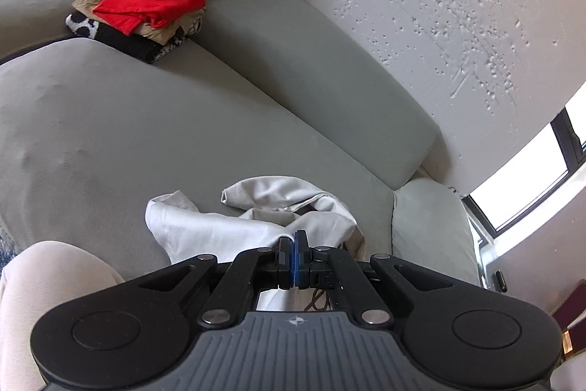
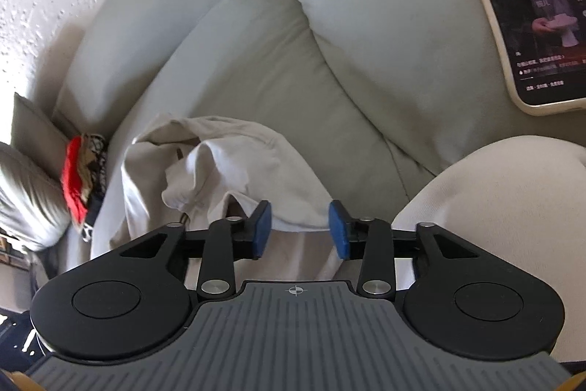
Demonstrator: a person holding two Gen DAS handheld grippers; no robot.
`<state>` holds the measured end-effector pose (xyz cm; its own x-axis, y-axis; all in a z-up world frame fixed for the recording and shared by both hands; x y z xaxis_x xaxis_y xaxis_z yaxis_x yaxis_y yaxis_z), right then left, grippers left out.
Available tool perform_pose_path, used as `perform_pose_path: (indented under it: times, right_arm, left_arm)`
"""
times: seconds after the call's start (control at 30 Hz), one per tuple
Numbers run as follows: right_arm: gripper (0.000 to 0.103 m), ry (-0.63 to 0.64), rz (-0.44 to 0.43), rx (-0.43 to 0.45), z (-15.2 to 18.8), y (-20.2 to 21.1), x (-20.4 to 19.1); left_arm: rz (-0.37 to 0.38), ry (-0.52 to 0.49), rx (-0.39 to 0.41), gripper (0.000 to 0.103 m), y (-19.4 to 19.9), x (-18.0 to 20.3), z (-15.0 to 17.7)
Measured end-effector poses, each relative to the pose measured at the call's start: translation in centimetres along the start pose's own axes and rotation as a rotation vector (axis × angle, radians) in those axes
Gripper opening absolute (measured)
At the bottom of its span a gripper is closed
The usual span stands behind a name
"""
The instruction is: Fold clothes
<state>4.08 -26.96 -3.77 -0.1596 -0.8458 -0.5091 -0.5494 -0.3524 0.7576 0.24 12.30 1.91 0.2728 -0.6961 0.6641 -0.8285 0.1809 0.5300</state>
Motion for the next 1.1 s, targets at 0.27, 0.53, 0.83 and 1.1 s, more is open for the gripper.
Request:
perform_pose_path:
  times: [0.27,0.53,0.83,1.1]
  right_arm:
    - [0.046,0.062,0.032,-0.060,2.8,-0.9,1.0]
    - [0.036,-0.101,-0.167,0.117,3.7,-1.8,3.2]
    - [0.037,0.316,0.064,0.206,5.1,-2.6,-0.3]
    - [0.032,0.369,0.047,0.275,4.2,-3.0,-1.0]
  left_arm:
    - [0.003,-0.019,0.007,0.000,0.0,-0.9,0.5]
    - [-0.012,0.025,0.050,0.000,0.6,-2.1,-0.2]
    - [-0.017,0.015,0.038,0.000,-0.3,-1.7,0.2]
    - [-0.018,-0.001,0.005,0.000,-1.1,-1.7,1.1]
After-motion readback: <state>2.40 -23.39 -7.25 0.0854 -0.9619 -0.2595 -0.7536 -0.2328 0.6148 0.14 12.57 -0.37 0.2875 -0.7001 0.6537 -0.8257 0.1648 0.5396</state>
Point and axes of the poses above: each gripper's, at about its wrist camera, not at the fingertips, and y roughly against the way its jaws point, x to its right, z to its underside, the point moved 6 cm from there along -y, roughly the way its jaws point, and after that the axes turned 8 degrees about y, right-handed, at the moved point
